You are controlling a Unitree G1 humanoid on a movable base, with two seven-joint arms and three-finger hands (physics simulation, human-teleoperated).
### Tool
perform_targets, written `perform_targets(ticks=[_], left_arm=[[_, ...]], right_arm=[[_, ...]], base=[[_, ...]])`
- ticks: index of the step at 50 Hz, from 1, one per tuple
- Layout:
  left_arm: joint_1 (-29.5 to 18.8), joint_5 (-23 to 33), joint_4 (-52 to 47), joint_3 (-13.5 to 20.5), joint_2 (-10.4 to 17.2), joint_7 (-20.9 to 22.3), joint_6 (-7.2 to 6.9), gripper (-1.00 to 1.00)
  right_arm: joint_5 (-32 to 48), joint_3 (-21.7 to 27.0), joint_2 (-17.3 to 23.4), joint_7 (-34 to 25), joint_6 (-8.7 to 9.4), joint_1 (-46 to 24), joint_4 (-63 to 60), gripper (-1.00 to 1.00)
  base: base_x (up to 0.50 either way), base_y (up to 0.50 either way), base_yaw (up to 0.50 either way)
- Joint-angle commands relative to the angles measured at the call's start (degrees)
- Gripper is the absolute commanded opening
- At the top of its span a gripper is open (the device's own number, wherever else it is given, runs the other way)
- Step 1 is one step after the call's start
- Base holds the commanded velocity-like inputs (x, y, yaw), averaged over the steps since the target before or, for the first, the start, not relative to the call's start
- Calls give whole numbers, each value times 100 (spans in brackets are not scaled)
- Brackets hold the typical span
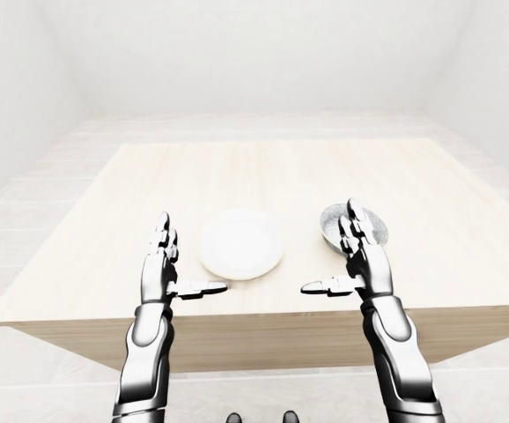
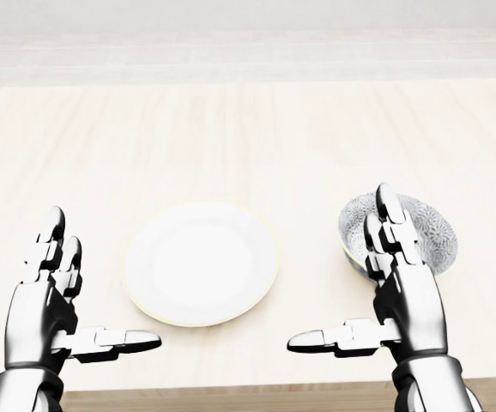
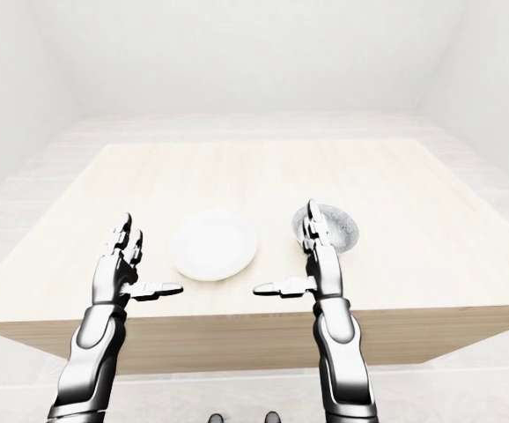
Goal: Put the bowl on the plate.
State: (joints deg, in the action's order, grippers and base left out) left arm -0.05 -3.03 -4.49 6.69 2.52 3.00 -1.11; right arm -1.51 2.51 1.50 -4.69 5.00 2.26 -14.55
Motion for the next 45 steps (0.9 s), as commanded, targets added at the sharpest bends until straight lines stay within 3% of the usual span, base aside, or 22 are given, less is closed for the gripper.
perform_targets(ticks=[1, 23, 31, 45], left_arm=[[-11, 42, 122, -11, 51, 13, 80, 100], [-21, 23, 47, 48, 58, -20, 51, 100], [-5, 37, 32, 38, 56, -18, 56, 100], [5, 78, 1, 40, 54, -59, 68, 100]], right_arm=[[5, 5, -25, -26, 0, -16, 4, 100], [3, 8, -17, -77, 0, 32, -60, 100], [-41, 11, -27, -111, 0, 61, -123, 100], [54, -68, -27, -155, 0, 152, -312, 100]], base=[[0, 33, 0], [0, 0, 0], [26, 34, 0], [1, 0, 0]])
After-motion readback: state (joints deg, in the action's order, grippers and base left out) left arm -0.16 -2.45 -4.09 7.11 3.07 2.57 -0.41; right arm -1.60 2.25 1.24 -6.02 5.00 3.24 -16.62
